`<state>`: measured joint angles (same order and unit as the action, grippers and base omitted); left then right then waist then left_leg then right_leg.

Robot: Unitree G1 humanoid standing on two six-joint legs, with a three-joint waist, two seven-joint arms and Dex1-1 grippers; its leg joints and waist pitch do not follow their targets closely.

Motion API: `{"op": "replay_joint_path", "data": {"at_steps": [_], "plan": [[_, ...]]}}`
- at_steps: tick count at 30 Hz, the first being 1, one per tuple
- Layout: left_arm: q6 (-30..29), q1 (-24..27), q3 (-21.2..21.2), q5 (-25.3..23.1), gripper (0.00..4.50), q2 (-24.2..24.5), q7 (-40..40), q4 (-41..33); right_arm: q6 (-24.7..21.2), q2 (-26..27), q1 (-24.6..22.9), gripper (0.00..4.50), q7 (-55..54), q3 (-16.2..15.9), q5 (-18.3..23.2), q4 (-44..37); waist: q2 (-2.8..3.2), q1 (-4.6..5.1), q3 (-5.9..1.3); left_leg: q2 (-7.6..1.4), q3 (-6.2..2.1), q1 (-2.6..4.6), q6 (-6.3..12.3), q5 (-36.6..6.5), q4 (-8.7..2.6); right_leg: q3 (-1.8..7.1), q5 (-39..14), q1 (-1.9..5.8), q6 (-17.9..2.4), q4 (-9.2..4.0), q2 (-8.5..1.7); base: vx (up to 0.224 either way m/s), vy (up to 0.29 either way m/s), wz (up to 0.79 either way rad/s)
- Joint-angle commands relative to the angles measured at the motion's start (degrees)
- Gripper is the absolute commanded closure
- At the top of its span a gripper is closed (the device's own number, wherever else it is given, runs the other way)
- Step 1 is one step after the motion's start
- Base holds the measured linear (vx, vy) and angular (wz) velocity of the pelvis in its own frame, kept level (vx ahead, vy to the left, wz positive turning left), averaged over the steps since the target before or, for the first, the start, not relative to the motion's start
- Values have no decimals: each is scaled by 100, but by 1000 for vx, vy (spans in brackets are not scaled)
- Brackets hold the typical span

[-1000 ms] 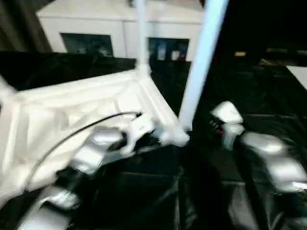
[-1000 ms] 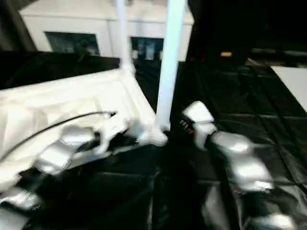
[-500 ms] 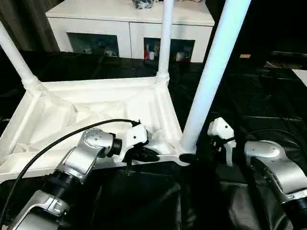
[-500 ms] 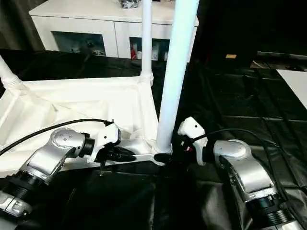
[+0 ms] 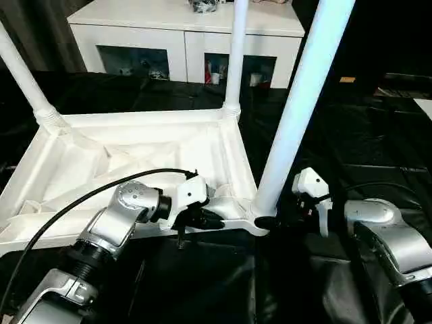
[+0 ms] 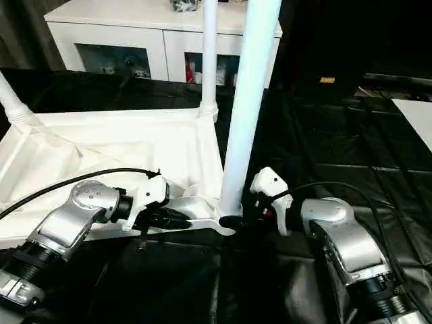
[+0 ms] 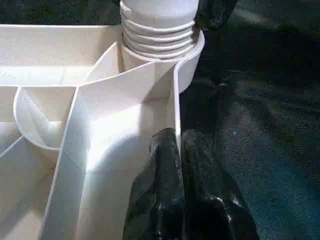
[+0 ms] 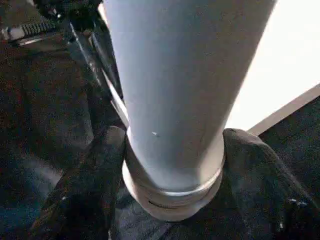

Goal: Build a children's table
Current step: Rotate leg to tighten

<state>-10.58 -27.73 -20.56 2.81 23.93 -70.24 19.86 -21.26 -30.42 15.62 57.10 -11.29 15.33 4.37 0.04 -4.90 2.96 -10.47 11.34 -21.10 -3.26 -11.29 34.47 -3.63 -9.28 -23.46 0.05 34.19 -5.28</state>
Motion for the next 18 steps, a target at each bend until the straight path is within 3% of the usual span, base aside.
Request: {"op": "replay_joint_path", "data": {"at_steps": [1,8,10,11,13,14,16,18], "plan": [[-62,-98,-2,65,450,-117,55,-171,15,232,107,175,-523,220,-55,268,-32,38,-368,-283,-120,73,211,-1133,-441,255,-1385,268,-1311,-359,-323,0,0,0],[-469,-513,249,-154,450,-903,1403,629,-243,1444,498,189,-2788,651,-396,1167,-37,181,-370,-243,-148,73,-37,-1310,-457,233,-1872,263,-1123,-416,-322,0,0,0],[-712,-764,375,-248,450,-1320,2155,934,-310,1906,715,189,-4007,749,-785,1545,-25,235,-361,-228,-139,79,-101,-1335,-459,233,-1924,222,-1107,-431,-299,0,0,0],[-808,-840,426,-268,450,-1471,2425,1024,-288,2039,783,190,-4343,754,-912,1674,-46,241,-380,-216,-152,81,-120,-1313,-450,225,-1938,259,-1084,-433,-315,0,0,0],[-916,-986,532,-297,450,-1807,2984,1210,-200,2384,929,190,-5008,769,-1099,1939,-27,261,-380,-216,-138,83,-100,-1257,-441,240,-1826,239,-1090,-439,-310,0,0,0],[-956,-1052,564,-318,450,-1997,3249,1312,-123,2602,1020,190,-5322,712,-1198,2098,-32,264,-397,-207,-138,59,-66,-1113,-436,239,-1643,259,-1108,-418,-307,0,0,0],[-865,-1137,553,-457,450,-2306,3583,1514,116,2949,1227,190,-5272,245,-1437,2417,-45,266,-410,-195,-130,50,55,-1023,-424,231,-1406,283,-1134,-409,-298,0,0,0],[-752,-1128,497,-504,450,-2318,3540,1506,281,3012,1234,190,-5093,163,-1433,2360,-49,261,-413,-195,-125,23,200,-923,-418,232,-1249,304,-1141,-396,-302,0,0,0]]}}
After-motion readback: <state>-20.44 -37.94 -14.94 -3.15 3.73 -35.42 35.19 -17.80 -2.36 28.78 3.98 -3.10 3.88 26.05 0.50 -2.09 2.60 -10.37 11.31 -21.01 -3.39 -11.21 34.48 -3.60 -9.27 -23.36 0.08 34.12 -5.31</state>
